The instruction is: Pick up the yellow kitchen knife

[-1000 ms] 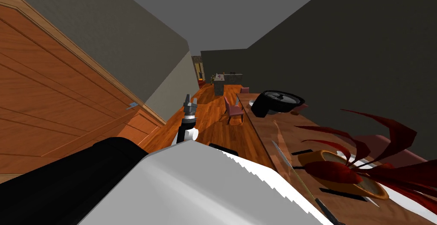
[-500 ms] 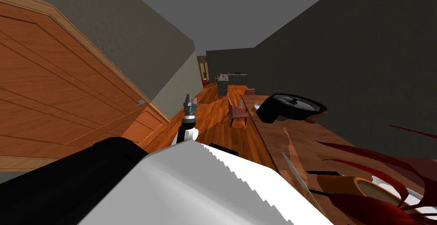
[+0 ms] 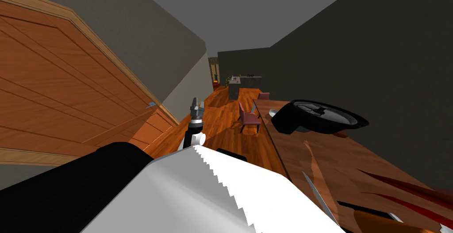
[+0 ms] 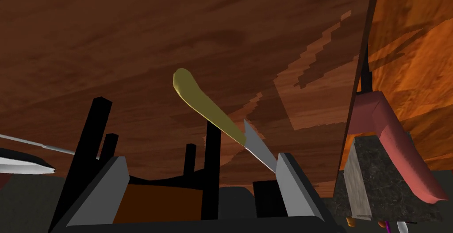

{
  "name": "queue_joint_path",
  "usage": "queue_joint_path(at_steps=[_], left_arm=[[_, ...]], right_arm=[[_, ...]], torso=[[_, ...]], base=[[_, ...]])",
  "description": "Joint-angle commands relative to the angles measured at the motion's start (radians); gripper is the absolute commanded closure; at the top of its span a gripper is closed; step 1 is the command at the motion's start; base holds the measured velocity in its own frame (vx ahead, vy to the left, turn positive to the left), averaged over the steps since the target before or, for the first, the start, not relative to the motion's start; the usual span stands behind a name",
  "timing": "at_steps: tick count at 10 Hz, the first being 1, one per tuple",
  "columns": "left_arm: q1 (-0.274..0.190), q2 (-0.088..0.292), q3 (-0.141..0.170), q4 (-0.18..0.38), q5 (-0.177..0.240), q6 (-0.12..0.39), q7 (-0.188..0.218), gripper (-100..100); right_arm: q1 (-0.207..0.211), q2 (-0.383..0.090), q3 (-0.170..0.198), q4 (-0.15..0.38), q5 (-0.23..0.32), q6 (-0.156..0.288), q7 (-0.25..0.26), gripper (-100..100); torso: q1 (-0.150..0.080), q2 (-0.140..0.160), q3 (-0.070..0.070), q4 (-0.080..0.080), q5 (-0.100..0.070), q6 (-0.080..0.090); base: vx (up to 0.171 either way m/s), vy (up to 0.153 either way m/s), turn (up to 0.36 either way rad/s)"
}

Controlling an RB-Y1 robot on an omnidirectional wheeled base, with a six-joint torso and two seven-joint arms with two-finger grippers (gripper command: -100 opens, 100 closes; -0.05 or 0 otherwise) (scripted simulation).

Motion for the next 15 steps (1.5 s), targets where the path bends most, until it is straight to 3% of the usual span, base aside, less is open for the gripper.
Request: queue_joint_path(at_steps=[1, 3, 4, 8, 11, 13, 15], left_arm=[[0.0, 0.0, 0.0, 0.0, 0.0, 0.0, 0.0, 0], [0.0, 0.0, 0.0, 0.0, 0.0, 0.0, 0.0, 0], [0.0, 0.0, 0.0, 0.0, 0.0, 0.0, 0.0, 0], [0.0, 0.0, 0.0, 0.0, 0.0, 0.0, 0.0, 0], [0.0, 0.0, 0.0, 0.0, 0.0, 0.0, 0.0, 0], [0.0, 0.0, 0.0, 0.0, 0.0, 0.0, 0.0, 0], [0.0, 0.0, 0.0, 0.0, 0.0, 0.0, 0.0, 0]], right_arm=[[0.001, -0.01, 0.001, 0.05, 0.032, -0.008, 0.017, -100], [0.001, -0.01, 0.001, 0.064, 0.032, -0.008, 0.017, -100], [0.0, -0.019, 0.007, 0.113, 0.063, -0.01, 0.029, -100], [-0.001, -0.027, 0.014, 0.169, 0.092, -0.012, 0.041, -100], [-0.005, -0.041, 0.031, 0.249, 0.148, -0.016, 0.065, -100], [-0.009, -0.054, 0.048, 0.333, 0.197, -0.02, 0.087, -100], [-0.011, -0.059, 0.057, 0.384, 0.218, -0.022, 0.097, -100]], torso=[[0.0, 0.0, 0.0, 0.0, 0.0, 0.0], [0.0, 0.0, 0.0, 0.0, 0.0, -0.001], [0.0, 0.002, 0.001, 0.0, 0.0, 0.0], [0.0, -0.001, -0.001, 0.0, 0.0, 0.0], [0.0, 0.001, 0.0, 0.0, 0.0, 0.0], [-0.005, -0.007, -0.002, 0.003, -0.002, -0.01], [-0.011, -0.011, -0.004, 0.004, -0.003, -0.016]], base=[[0.066, 0.009, 0.189], [0.055, -0.008, 0.071], [0.069, 0.002, 0.219], [0.074, -0.004, 0.105], [0.066, -0.007, 0.167], [0.138, -0.003, 0.292], [0.09, -0.018, 0.103]])
